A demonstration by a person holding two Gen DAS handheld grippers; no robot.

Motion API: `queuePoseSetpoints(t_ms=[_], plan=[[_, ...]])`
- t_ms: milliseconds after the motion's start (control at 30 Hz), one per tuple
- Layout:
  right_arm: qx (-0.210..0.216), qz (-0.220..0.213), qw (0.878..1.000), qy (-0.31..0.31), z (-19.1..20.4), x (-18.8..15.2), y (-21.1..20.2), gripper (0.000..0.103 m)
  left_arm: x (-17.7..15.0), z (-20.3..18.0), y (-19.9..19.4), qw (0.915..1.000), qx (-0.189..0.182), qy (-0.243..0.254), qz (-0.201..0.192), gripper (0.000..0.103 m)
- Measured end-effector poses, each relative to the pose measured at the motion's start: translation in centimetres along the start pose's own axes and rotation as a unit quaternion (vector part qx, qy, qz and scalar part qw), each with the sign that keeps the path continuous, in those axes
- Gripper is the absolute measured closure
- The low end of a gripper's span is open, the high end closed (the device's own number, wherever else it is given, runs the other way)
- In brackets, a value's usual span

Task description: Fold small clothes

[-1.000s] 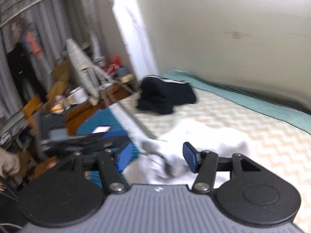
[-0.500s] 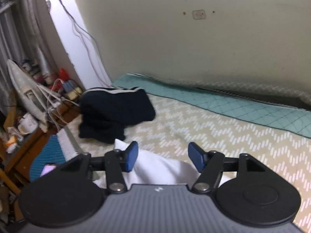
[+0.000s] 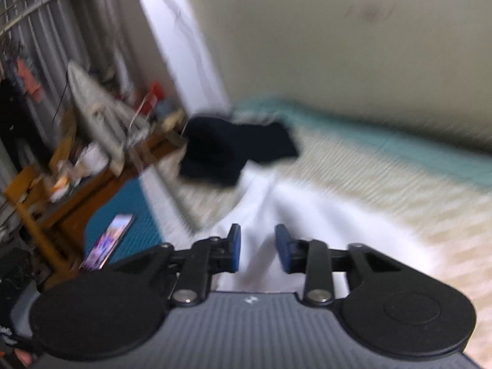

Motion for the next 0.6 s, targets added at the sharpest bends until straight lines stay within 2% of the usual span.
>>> queuePoseSetpoints(t_ms=[67, 100, 133, 167, 200, 233, 267, 367, 400, 433, 467, 500, 533, 567, 600], plan=[[-0.016, 0.028, 0.999, -0.002, -0.4, -1.1, 3.1, 0.077, -0.1, -0.1, -0.6, 0.9998, 0.015, 0.011, 0.000, 0.087], [-0.013, 0.019, 1.000, 0.003, -0.7, -1.2, 3.7, 0.078, 0.0, -0.4, -1.3, 0.9996, 0.021, 0.019, -0.005, 0.071], [-0.006, 0.012, 1.000, 0.015, -0.9, -1.0, 3.6, 0.076, 0.3, -0.7, -1.9, 0.9992, 0.024, 0.027, -0.019, 0.045], [0.000, 0.011, 0.999, 0.032, -1.1, -0.9, 3.3, 0.074, 0.7, -1.0, -2.6, 0.9983, 0.026, 0.035, -0.038, 0.033], [0.009, 0.006, 0.999, 0.039, -1.1, -0.7, 2.7, 0.065, 1.1, -1.6, -3.3, 0.9967, 0.026, 0.045, -0.062, 0.016], [0.014, -0.002, 0.999, 0.036, -1.0, -0.6, 1.9, 0.057, 1.7, -2.3, -3.8, 0.9945, 0.025, 0.058, -0.083, 0.012], [0.011, -0.013, 0.999, 0.027, -0.8, -0.5, 1.0, 0.054, 2.2, -3.1, -4.0, 0.9923, 0.026, 0.074, -0.096, 0.012], [-0.008, -0.058, 0.998, 0.000, -0.9, 0.0, -2.5, 0.051, 3.4, -5.1, -2.5, 0.9873, 0.039, 0.115, -0.102, 0.008], [-0.022, -0.076, 0.997, -0.005, -1.2, 0.1, -4.0, 0.047, 3.6, -5.4, -1.3, 0.9875, 0.044, 0.120, -0.093, 0.010], [-0.040, -0.092, 0.995, -0.010, -1.6, 0.2, -5.0, 0.041, 3.7, -5.5, -0.1, 0.9888, 0.044, 0.120, -0.078, 0.018], [-0.061, -0.109, 0.992, -0.015, -2.2, 0.2, -5.9, 0.038, 3.7, -5.6, 1.0, 0.9904, 0.039, 0.118, -0.061, 0.028], [-0.083, -0.124, 0.989, -0.017, -3.0, 0.0, -6.8, 0.037, 3.5, -5.8, 2.2, 0.9921, 0.026, 0.116, -0.039, 0.058], [-0.103, -0.132, 0.986, -0.011, -3.9, -0.3, -7.5, 0.037, 3.2, -5.8, 3.1, 0.9935, 0.011, 0.113, -0.016, 0.085], [-0.116, -0.130, 0.985, 0.004, -5.1, -0.7, -7.7, 0.037, 2.7, -5.6, 3.5, 0.9946, -0.002, 0.104, 0.003, 0.093], [-0.122, -0.125, 0.984, 0.022, -6.1, -1.1, -7.7, 0.037, 2.6, -5.4, 3.5, 0.9956, -0.016, 0.092, 0.008, 0.094]])
Point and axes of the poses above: each gripper's, at about its wrist camera, not at the fingertips, and y roughly the way its jaws point, z to its left, x to its top, the point moved 8 cm from there along y, roughly the way its jaws point, and after that the axes turned 2 degrees about x, right-handed, at the moved point
